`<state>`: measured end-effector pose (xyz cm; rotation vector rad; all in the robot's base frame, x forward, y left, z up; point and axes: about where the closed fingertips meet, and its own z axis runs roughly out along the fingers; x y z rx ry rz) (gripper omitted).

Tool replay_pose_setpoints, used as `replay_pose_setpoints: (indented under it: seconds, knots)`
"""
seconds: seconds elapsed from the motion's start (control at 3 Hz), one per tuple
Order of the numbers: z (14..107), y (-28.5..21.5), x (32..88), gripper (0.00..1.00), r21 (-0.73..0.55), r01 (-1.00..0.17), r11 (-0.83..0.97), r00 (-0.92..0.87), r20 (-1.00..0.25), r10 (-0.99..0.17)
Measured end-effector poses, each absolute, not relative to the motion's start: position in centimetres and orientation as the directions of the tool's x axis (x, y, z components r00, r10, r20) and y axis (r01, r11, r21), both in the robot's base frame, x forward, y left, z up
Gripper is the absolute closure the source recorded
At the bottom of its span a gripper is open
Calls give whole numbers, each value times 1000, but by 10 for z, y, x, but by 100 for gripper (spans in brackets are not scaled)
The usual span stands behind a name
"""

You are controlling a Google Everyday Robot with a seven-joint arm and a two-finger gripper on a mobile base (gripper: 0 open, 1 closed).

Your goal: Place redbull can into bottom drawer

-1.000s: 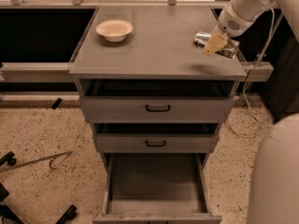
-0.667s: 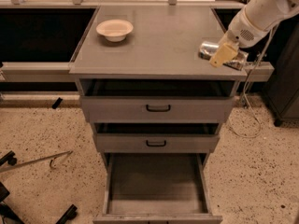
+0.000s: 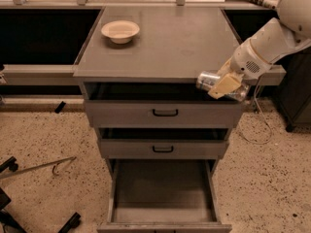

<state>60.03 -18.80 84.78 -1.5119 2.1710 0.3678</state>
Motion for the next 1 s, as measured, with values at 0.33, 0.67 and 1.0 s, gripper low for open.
replay_pose_setpoints:
  seconds: [0.33, 0.67, 1.0]
  knots:
    - [848, -188, 600, 100, -45, -933, 358, -285, -516, -808]
    - [834, -181, 579, 100, 7, -935, 355, -300, -551, -779]
    - [786, -157, 543, 100, 118, -946, 303, -305, -647, -699]
